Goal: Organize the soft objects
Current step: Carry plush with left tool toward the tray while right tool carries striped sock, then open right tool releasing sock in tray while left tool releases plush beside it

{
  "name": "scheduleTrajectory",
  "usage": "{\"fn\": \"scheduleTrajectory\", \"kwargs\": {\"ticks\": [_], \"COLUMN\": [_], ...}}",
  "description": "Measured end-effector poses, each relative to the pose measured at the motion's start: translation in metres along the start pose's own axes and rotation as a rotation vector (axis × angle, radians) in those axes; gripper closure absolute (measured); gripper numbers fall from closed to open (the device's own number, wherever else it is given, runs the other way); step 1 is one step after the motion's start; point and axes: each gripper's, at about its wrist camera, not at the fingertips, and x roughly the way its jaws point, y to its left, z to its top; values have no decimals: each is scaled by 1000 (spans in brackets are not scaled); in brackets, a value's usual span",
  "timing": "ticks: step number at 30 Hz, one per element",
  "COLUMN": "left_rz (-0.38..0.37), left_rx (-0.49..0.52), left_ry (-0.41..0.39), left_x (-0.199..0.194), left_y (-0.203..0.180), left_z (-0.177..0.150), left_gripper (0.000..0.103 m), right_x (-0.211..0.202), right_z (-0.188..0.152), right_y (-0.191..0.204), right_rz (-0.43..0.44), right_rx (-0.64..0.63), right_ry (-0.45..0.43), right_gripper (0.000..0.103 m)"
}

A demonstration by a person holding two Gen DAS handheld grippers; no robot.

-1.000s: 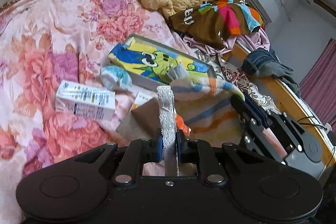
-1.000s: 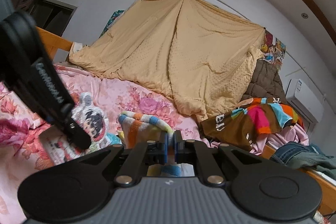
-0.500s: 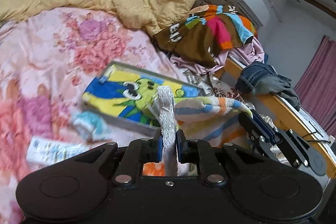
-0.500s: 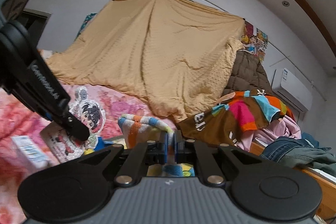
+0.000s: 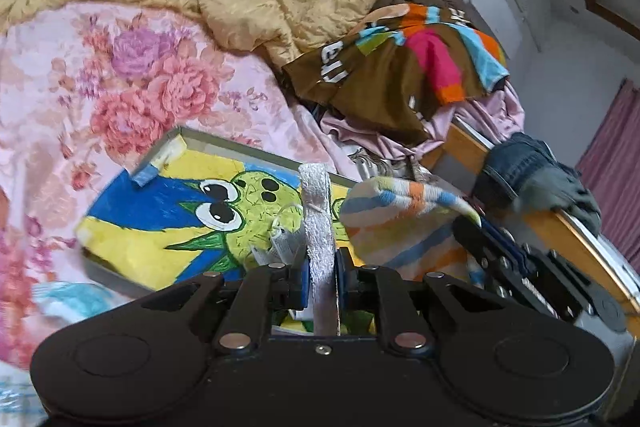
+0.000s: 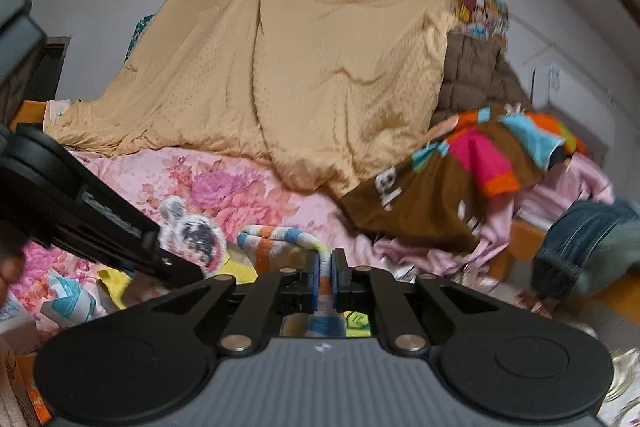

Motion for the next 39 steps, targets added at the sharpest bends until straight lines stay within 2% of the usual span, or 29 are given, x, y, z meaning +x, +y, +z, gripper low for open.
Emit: {"fn": "scheduleTrajectory", "kwargs": {"ticks": [6, 17, 23, 28, 30, 36, 38, 39], "left_rz": [23, 97, 163, 177, 172, 198, 207, 209], "left_rx": [-30, -31, -14, -19, -10, -9, -15, -15], "left_ry": [38, 104, 136, 146, 154, 159, 159, 159], "left_x": [41, 74, 84, 89, 90, 91, 89, 87], "left_y": [9, 16, 18, 23, 23, 23, 23, 23], "left_z": [-3, -7, -14, -17, -18, -21, -20, -19], "left_gripper": [89, 89, 88, 87, 85, 73, 58, 54], "right_x": [21, 45, 52, 56, 57, 57, 56, 55], "right_z": [-1, -17, -29, -32, -32, -32, -31, -30], "right_y": [-22, -66, -70, -66, -62, -60, -61, -61], "right_rz": [47, 13, -9, -9, -11, -19, -15, -11], "right_rx": [114, 343, 376, 364, 346, 330, 335, 339], "right_ry": [126, 331, 400, 444, 456, 470, 472, 472], "right_gripper": [96, 95, 93, 89, 84, 66, 61, 56]}}
